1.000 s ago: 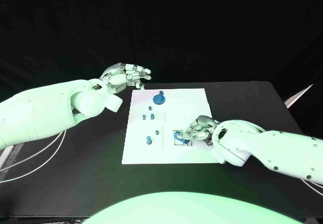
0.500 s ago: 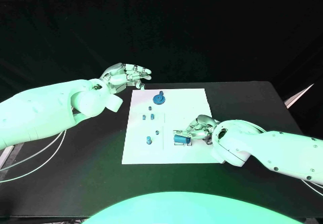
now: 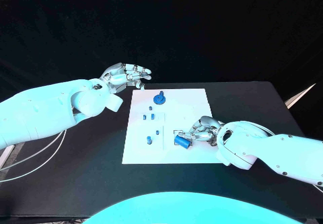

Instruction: Assemble the parts on the task board

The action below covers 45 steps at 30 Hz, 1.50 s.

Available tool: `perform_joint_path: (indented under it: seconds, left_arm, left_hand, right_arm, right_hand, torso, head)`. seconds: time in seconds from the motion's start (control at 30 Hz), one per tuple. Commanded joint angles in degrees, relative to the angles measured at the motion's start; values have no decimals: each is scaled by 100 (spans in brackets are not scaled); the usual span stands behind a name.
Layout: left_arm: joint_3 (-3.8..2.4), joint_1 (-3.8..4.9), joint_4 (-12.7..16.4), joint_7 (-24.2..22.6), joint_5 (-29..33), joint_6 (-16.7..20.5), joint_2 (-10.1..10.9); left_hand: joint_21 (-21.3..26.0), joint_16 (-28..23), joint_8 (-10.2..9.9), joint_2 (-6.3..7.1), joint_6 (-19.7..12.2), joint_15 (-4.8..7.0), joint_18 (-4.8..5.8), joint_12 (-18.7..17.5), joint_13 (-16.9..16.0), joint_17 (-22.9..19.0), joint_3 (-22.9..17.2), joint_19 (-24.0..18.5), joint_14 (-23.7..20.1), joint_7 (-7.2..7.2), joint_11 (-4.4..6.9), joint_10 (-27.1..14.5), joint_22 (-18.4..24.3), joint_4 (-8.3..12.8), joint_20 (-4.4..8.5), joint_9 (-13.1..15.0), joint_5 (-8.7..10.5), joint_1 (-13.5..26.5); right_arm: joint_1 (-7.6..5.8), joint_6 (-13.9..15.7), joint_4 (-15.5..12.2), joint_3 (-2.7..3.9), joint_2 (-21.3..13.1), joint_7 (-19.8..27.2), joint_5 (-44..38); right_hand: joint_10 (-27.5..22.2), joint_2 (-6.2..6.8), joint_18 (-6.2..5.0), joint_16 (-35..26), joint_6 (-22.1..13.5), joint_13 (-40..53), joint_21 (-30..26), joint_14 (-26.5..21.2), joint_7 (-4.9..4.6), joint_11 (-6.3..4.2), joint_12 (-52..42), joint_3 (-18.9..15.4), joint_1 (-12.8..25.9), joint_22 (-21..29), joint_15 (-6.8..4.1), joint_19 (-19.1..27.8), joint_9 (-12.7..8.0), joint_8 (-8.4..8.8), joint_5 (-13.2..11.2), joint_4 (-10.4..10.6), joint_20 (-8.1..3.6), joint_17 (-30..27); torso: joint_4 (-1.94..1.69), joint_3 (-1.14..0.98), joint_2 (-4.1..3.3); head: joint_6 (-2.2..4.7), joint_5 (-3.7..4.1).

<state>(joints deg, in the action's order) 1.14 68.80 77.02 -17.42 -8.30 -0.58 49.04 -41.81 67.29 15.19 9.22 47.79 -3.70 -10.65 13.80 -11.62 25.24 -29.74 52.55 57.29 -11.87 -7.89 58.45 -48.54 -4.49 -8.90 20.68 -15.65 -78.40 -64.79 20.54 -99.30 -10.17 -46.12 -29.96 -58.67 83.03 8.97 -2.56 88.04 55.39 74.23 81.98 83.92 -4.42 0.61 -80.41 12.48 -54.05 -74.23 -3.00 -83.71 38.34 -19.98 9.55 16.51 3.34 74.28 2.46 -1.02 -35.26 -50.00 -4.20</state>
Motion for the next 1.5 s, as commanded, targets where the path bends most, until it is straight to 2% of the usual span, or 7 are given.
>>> perform_joint_path:
  seconds: [0.03,0.37,0.63,1.0,1.23,1.47,1.5]
  left_arm:
    - [-4,3,11,-6,-1,-4,1]
    - [-3,3,27,6,-8,9,20]
    - [-3,3,26,31,-12,-4,13]
    - [-3,3,22,39,-13,15,18]
    - [-3,3,22,39,-13,19,20]
    - [-3,3,24,41,-13,26,25]
    - [-3,3,23,41,-13,26,25]
  left_hand:
    - [97,-73,94,39,-55,-13,13,75,-83,1,-58,92,-53,-20,-22,-68,66,32,-19,88,-25,1]
    - [97,-73,94,39,-55,-13,13,75,-83,1,-58,92,-53,-20,-22,-68,66,32,-19,88,-25,1]
    - [97,-73,94,39,-55,-13,13,75,-83,1,-58,92,-53,-20,-22,-68,66,32,-19,88,-25,1]
    - [102,-74,100,30,-60,-15,14,78,-82,2,-63,95,-55,-23,-25,-75,69,26,-19,88,-25,4]
    - [104,-74,104,21,-61,-16,14,81,-83,2,-68,97,-55,-23,-25,-76,71,21,-20,88,-26,7]
    - [104,-74,104,21,-61,-16,14,81,-83,2,-68,97,-55,-23,-25,-76,71,21,-20,88,-26,7]
    - [105,-74,104,19,-61,-16,14,82,-83,2,-69,97,-55,-23,-25,-77,72,21,-20,88,-26,6]
  right_arm:
    - [2,-90,-81,0,-71,-1,-65]
    - [3,-281,-137,-2,-158,-64,-814]
    - [4,-570,-107,-1,-34,-144,-1863]
    - [4,-633,-76,-1,48,-144,-2034]
    - [4,-662,-37,-1,126,-173,-2029]
    - [6,-749,-11,-2,193,-142,-1857]
    - [7,-736,-10,-2,200,-129,-1818]
  right_hand:
    - [170,-81,108,58,66,928,28,537,2,-48,7,-208,189,-1380,-61,-432,88,-154,117,16,-87,1238]
    - [138,-30,99,48,14,901,-30,532,-10,-39,71,-349,-290,-1366,-55,-418,103,-145,409,-48,-83,1220]
    - [87,119,92,51,-40,861,-71,534,-35,-15,153,-662,-636,-1357,-33,-407,107,-132,175,-15,-63,1235]
    - [108,59,99,57,-23,882,-35,537,-29,-19,122,-752,-807,-1367,-35,-417,112,-143,180,-16,-62,1250]
    - [136,-123,108,66,45,905,14,542,-3,-41,90,-757,-960,-1380,-53,-432,120,-178,183,-11,-74,1271]
    - [216,-247,125,79,267,967,107,550,103,-133,0,-524,-1226,-1404,-131,-459,135,-300,907,-15,-136,1306]
    - [220,-249,127,82,278,970,117,552,109,-138,-6,-507,-1233,-1407,-135,-462,135,-307,896,-14,-138,1313]
  torso:
    - [4,-7,1]
    - [4,-12,-5]
    - [-12,0,-6]
    - [-7,9,5]
    - [-13,7,-1]
    - [-3,1,-5]
    - [-2,0,-4]
  head:
    - [0,-5]
    - [0,0]
    - [0,11]
    - [0,-3]
    - [0,-7]
    - [0,-18]
    - [0,-22]
